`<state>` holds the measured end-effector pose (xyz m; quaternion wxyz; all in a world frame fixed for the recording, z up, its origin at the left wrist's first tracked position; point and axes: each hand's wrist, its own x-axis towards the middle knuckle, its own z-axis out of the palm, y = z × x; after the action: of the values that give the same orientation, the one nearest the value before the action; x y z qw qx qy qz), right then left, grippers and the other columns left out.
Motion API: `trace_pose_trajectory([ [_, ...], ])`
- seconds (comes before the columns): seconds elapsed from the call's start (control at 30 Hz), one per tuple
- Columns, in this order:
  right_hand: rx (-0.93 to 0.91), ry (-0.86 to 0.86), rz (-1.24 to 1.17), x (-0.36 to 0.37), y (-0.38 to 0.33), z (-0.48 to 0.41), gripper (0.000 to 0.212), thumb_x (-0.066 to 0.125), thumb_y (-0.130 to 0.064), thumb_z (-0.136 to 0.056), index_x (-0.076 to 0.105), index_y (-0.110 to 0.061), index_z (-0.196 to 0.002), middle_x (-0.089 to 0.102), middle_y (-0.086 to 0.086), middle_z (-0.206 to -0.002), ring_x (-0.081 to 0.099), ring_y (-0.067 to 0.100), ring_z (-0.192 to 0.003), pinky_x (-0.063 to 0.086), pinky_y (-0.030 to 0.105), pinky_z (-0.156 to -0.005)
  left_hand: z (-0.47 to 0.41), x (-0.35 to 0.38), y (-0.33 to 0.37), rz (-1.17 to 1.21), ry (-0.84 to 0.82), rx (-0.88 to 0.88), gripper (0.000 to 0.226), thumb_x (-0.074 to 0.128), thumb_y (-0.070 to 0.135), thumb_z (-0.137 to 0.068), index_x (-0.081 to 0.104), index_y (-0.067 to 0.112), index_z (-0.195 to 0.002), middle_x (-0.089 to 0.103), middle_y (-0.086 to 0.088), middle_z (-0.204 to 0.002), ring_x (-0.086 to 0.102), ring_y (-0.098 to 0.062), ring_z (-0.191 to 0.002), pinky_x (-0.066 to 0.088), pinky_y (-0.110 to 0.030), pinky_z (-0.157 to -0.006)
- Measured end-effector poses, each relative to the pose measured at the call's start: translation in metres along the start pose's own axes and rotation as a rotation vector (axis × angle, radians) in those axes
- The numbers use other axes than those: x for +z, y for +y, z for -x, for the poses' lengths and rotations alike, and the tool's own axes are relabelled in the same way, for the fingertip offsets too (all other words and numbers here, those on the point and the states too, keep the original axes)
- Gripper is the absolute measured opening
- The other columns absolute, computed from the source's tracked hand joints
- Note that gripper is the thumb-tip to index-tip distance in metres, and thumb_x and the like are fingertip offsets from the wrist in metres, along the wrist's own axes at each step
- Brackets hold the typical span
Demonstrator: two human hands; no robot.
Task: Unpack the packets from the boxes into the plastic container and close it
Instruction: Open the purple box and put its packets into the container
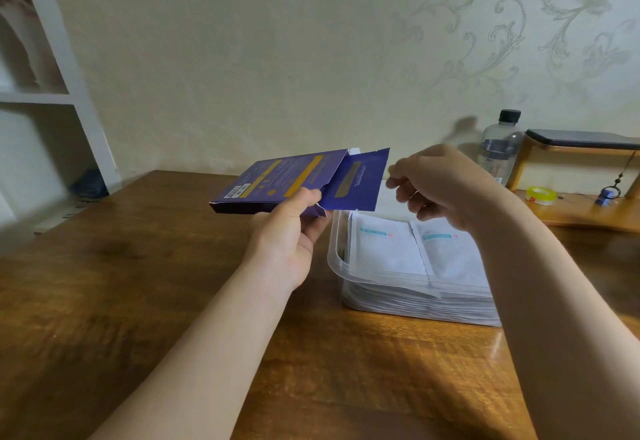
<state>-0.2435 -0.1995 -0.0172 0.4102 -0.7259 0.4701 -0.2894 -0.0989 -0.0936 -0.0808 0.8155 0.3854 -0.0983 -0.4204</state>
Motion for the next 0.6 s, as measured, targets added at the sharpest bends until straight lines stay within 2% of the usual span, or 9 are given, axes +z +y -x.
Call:
trace_pose_trajectory([
  [0.07,-0.116,0.109,0.142,-0.004,0.006,-0.005,0.017,0.055,-0.011,-0.089,0.068,-0.009,-0.100,0.068,0.005,-0.074,0.061,0.023,-0.061,0.050,0.031,-0.057,-0.002,-0.001,0.000,0.004,0.011,-0.003,0.043,0.073,-0.005,-0.084,0.056,0.001,-0.123,0.069,-0.028,-0.115,0.076,-0.033,-0.092,0.063,-0.030,-0.061],
  [0.1,-0.213,0.155,0.226,-0.004,0.009,-0.007,0.026,0.059,-0.012,-0.088,0.066,-0.017,-0.112,0.069,0.005,-0.084,0.065,0.023,-0.071,0.052,0.031,-0.063,-0.003,-0.001,0.000,-0.004,0.020,-0.001,0.047,0.073,-0.005,-0.084,0.055,0.000,-0.127,0.069,-0.028,-0.114,0.077,-0.032,-0.089,0.062,-0.030,-0.059],
  [0.17,-0.436,0.126,0.401,0.000,0.012,-0.007,0.048,0.068,-0.017,-0.085,0.059,-0.034,-0.130,0.061,0.004,-0.108,0.061,0.018,-0.094,0.044,0.025,-0.080,-0.003,-0.001,-0.002,-0.018,0.029,0.001,0.049,0.075,-0.004,-0.083,0.055,0.001,-0.128,0.070,-0.027,-0.113,0.077,-0.031,-0.086,0.062,-0.030,-0.059],
  [0.23,-0.586,0.050,0.513,0.009,0.013,-0.006,0.054,0.072,-0.019,-0.084,0.060,-0.041,-0.131,0.051,0.006,-0.129,0.051,0.017,-0.118,0.038,0.022,-0.092,-0.003,-0.001,-0.002,-0.013,0.030,-0.003,0.045,0.074,-0.004,-0.083,0.055,0.004,-0.124,0.070,-0.026,-0.112,0.077,-0.031,-0.088,0.063,-0.031,-0.062],
  [0.33,-0.638,0.103,0.653,0.022,0.011,-0.003,0.052,0.066,-0.014,-0.086,0.063,-0.047,-0.126,0.032,0.005,-0.153,0.033,0.026,-0.138,0.037,0.041,-0.105,-0.003,-0.001,-0.002,-0.011,0.009,0.007,0.036,0.073,-0.005,-0.084,0.058,0.010,-0.114,0.071,-0.025,-0.114,0.077,-0.031,-0.091,0.064,-0.033,-0.065],
  [0.4,-0.701,0.145,0.694,0.026,0.009,-0.001,0.046,0.063,-0.015,-0.089,0.066,-0.046,-0.122,0.033,0.003,-0.154,0.030,0.027,-0.140,0.032,0.045,-0.107,-0.004,-0.001,-0.001,0.010,0.005,-0.003,0.036,0.073,-0.005,-0.084,0.059,0.007,-0.114,0.069,-0.028,-0.116,0.076,-0.032,-0.087,0.064,-0.034,-0.062],
  [0.47,-0.782,0.149,0.664,0.027,0.010,-0.003,0.033,0.064,-0.021,-0.091,0.071,-0.040,-0.117,0.045,0.004,-0.147,0.041,0.028,-0.134,0.034,0.044,-0.106,-0.004,0.000,0.000,0.027,0.016,-0.024,0.042,0.075,-0.005,-0.082,0.059,0.003,-0.120,0.067,-0.030,-0.118,0.076,-0.034,-0.086,0.062,-0.033,-0.060],
  [0.6,-0.866,0.195,0.541,0.014,0.015,-0.006,0.021,0.069,-0.020,-0.086,0.079,-0.023,-0.105,0.069,0.009,-0.115,0.066,0.028,-0.101,0.051,0.044,-0.088,-0.005,0.000,-0.002,0.022,-0.024,-0.046,0.041,0.073,-0.005,-0.084,0.060,-0.001,-0.123,0.068,-0.030,-0.117,0.075,-0.038,-0.095,0.063,-0.033,-0.062],
])
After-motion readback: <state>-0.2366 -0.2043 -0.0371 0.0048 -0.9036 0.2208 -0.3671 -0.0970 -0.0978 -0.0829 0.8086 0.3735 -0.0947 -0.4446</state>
